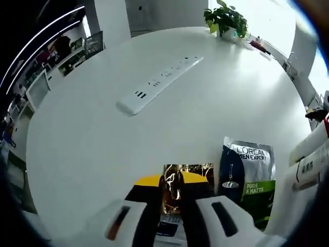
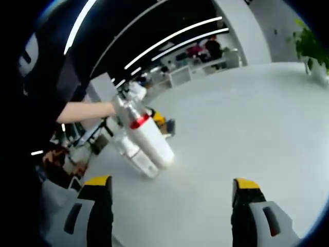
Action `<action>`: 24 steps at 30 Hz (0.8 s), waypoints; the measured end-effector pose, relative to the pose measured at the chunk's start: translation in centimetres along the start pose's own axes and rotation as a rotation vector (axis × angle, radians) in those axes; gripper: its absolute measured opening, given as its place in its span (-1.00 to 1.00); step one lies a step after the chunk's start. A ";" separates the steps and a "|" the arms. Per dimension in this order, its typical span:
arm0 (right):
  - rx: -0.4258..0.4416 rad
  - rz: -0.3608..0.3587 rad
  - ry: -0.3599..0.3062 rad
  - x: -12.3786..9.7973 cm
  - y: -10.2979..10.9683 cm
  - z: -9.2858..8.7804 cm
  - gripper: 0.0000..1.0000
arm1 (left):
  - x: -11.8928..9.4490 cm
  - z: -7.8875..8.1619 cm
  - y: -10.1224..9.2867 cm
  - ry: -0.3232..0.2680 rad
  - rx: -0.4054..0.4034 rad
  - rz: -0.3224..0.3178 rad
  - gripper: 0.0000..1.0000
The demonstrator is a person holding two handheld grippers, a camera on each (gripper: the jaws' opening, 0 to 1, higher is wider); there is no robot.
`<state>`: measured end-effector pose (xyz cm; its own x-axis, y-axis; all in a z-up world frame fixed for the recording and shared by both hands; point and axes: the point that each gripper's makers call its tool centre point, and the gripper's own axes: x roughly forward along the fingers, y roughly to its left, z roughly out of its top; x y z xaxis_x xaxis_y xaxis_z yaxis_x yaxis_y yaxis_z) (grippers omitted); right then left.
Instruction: Arrange the skincare products in the storage area until every visible bottle or jar stands upright without overlapping.
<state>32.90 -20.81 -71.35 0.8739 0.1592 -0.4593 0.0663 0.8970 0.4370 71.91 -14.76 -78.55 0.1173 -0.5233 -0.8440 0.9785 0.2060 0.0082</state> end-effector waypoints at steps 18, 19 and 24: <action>0.007 -0.011 -0.001 -0.5 0.0 -0.1 0.95 | -0.6 -1.8 -2.6 0.105 0.145 -0.078 0.10; 0.007 -0.011 -0.002 -0.5 0.0 -0.1 0.95 | -0.5 -1.8 -2.6 0.106 0.159 -0.074 0.11; 0.004 -0.007 -0.001 -0.4 0.2 -0.1 0.95 | -0.2 -1.6 -2.3 0.102 0.165 -0.074 0.11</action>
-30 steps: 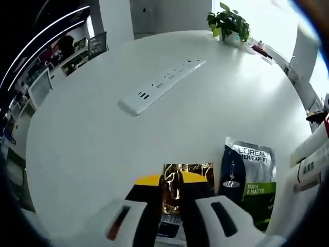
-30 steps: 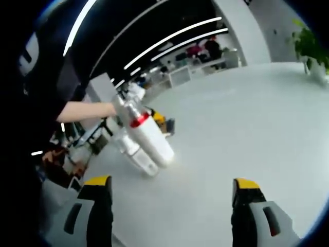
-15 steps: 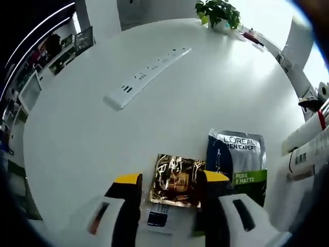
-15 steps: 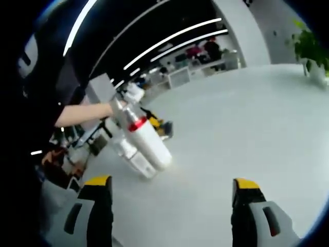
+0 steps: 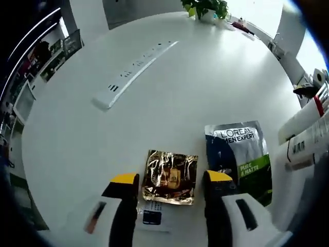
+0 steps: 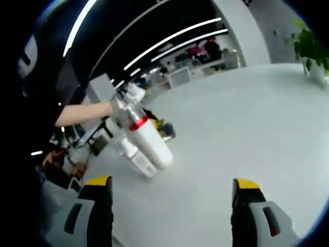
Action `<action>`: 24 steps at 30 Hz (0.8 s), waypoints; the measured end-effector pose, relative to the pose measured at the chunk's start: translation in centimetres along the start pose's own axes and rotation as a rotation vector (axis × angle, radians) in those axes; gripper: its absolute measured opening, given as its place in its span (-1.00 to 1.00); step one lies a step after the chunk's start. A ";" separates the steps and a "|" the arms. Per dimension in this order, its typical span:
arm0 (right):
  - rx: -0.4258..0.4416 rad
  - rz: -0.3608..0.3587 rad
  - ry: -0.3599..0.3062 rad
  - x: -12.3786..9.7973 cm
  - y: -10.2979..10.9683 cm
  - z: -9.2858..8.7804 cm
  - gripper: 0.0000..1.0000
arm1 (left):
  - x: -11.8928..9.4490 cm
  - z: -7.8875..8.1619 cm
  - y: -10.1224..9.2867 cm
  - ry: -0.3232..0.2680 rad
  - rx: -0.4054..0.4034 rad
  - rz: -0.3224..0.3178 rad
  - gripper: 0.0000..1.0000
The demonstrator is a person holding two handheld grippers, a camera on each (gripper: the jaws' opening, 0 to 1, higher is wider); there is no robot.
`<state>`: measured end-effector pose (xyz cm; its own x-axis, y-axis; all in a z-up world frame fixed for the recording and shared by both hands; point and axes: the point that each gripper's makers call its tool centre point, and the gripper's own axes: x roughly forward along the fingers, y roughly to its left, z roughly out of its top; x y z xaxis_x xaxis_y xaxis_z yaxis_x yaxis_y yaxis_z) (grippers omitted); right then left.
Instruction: Arrange the skincare products in the storage area until every visible bottle or jar stands upright without overlapping.
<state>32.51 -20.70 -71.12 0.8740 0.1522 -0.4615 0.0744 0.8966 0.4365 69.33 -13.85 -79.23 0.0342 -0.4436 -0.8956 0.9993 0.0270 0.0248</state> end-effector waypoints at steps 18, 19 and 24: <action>0.007 0.008 0.006 0.6 0.1 -0.2 0.94 | -0.2 0.0 -0.2 0.000 -0.006 -0.003 -0.24; 0.007 0.007 0.005 0.5 0.1 -0.1 0.94 | -0.2 0.1 -0.2 -0.002 -0.006 -0.003 -0.26; 0.002 0.005 0.002 0.4 0.1 0.1 0.94 | -0.2 0.2 -0.9 -0.024 -0.027 -0.026 -0.60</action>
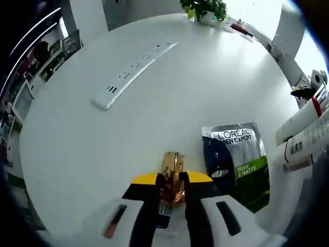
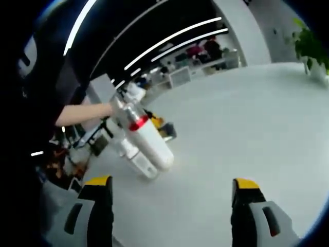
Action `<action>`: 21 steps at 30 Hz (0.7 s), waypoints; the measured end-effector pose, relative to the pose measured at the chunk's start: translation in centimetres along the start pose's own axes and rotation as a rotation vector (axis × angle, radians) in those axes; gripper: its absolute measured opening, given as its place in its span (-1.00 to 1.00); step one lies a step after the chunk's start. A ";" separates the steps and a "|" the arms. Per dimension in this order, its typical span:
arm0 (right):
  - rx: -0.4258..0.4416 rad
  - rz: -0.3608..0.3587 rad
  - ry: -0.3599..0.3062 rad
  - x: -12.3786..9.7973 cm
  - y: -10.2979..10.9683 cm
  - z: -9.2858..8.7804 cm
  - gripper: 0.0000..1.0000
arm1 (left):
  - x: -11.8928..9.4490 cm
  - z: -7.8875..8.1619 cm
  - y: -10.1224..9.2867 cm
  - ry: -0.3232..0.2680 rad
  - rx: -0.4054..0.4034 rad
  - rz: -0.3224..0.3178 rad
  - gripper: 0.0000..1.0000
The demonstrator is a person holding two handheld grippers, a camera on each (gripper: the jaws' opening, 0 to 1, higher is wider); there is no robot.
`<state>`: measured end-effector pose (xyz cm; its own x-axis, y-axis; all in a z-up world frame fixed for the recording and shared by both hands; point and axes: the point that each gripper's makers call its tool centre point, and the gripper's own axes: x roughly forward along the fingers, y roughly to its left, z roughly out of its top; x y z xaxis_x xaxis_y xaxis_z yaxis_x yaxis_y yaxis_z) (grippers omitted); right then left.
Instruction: Arrange the skincare products in the storage area until every visible bottle or jar stands upright without overlapping.
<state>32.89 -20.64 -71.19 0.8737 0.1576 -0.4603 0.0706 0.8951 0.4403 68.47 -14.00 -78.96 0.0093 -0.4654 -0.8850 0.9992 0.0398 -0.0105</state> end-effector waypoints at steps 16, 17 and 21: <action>-0.011 -0.012 -0.027 -1.2 0.2 1.2 0.94 | -0.2 -0.2 -0.5 0.012 -0.087 -0.010 -0.87; -0.012 -0.012 -0.030 -1.3 0.2 1.3 0.94 | -0.3 -0.3 -0.5 0.012 -0.087 -0.010 -0.87; -0.022 -0.009 -0.049 -1.6 0.6 2.3 0.95 | -1.8 -0.1 -0.6 -0.011 -0.101 -0.008 -0.87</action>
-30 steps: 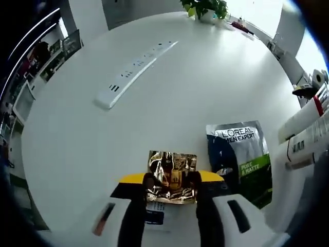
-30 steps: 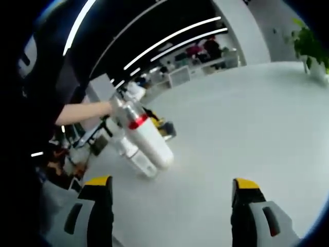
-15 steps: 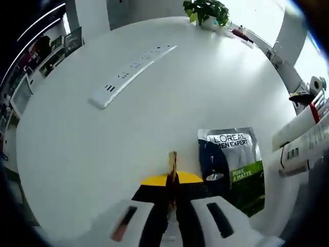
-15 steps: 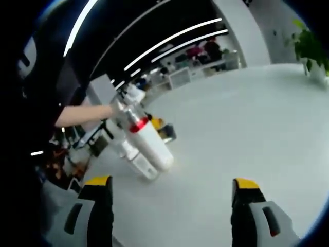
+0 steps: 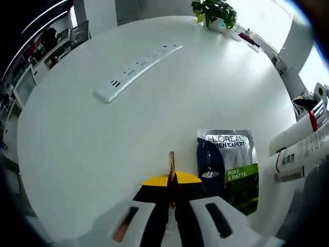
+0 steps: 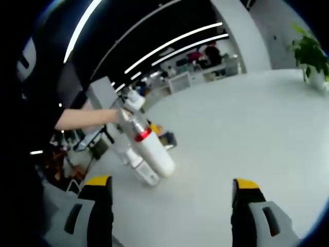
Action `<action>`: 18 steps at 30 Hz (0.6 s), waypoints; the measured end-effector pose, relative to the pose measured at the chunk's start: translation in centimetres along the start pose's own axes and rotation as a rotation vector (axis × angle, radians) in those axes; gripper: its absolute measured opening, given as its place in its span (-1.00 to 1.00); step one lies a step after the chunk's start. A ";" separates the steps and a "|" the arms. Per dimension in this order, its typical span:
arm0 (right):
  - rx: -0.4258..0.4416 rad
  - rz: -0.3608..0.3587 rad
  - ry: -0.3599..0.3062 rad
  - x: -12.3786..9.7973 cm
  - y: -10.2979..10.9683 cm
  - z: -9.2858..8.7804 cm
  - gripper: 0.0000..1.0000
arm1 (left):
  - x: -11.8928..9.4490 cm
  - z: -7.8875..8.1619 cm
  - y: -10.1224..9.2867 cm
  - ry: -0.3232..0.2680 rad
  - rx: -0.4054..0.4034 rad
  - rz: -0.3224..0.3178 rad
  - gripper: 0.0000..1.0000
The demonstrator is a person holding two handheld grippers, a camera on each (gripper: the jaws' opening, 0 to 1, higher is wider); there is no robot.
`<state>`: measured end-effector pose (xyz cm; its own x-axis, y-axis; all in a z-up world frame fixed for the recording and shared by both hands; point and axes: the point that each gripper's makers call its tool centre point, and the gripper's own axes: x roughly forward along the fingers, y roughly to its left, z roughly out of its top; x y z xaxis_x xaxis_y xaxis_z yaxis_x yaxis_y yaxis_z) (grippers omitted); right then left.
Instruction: Arrange the skincare products in the storage area until every visible bottle or jar stands upright without overlapping.
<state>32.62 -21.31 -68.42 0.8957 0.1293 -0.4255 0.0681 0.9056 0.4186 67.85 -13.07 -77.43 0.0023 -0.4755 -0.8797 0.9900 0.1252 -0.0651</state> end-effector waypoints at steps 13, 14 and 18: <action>-0.075 0.064 -0.048 -0.3 3.4 3.2 0.96 | -7.0 2.2 -2.1 -0.109 0.051 0.012 -0.87; -0.082 0.066 -0.048 -0.4 3.5 3.3 0.96 | -7.2 2.3 -2.0 -0.116 0.057 0.014 -0.87; -0.096 0.077 -0.061 -0.6 4.1 3.9 0.96 | -9.0 2.3 -2.7 -0.130 0.070 0.020 -0.87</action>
<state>34.09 -19.26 -63.32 0.9218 0.1778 -0.3444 -0.0415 0.9288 0.3682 65.47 -11.11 -68.26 0.0356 -0.5833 -0.8115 0.9970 0.0768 -0.0114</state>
